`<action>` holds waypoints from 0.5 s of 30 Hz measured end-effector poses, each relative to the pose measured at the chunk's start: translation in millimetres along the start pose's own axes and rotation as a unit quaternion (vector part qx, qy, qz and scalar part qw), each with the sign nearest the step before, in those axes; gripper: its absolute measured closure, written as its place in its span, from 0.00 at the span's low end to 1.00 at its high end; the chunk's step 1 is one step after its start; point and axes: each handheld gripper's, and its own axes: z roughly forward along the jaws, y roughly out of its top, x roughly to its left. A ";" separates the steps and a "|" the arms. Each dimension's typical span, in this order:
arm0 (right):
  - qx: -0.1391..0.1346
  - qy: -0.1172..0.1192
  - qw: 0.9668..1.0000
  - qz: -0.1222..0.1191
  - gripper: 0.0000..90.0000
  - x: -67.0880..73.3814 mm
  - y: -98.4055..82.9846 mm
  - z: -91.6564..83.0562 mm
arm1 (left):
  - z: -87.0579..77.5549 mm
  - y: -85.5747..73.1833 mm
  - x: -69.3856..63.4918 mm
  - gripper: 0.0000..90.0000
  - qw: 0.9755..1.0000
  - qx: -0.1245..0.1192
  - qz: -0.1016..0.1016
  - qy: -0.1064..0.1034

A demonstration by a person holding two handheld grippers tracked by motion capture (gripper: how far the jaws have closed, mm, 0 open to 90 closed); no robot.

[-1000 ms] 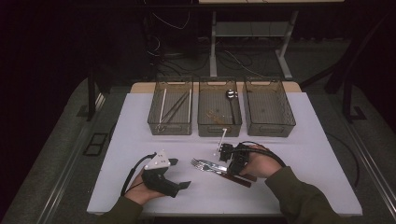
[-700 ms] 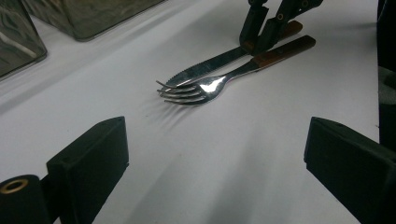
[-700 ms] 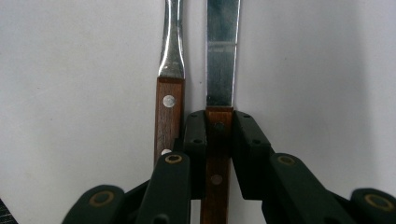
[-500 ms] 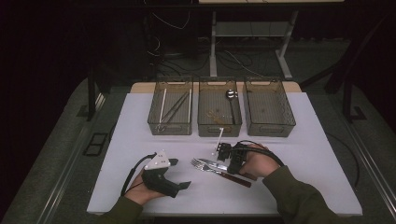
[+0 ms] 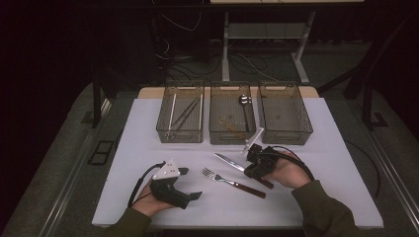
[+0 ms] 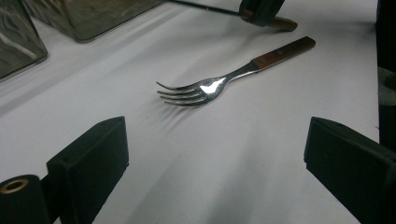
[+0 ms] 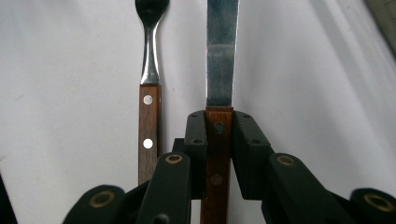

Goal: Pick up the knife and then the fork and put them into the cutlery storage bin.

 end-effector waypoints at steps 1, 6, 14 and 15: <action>-0.009 0.001 1.000 0.005 0.86 -1.1 -1.8 -1.4 | -0.1 0.0 0.1 0.06 1.000 -0.001 0.000 0.000; -0.039 0.008 0.999 0.024 0.86 -6.8 -8.7 -4.2 | -0.7 0.1 0.2 0.06 1.000 -0.003 -0.001 0.000; -0.097 0.020 0.993 0.064 0.86 -15.4 -16.4 -11.7 | -0.6 0.2 0.1 0.06 1.000 -0.006 0.000 0.000; -0.102 0.020 0.992 0.069 0.86 -16.3 -17.1 -12.7 | -0.6 0.2 0.0 0.06 1.000 -0.006 0.000 0.000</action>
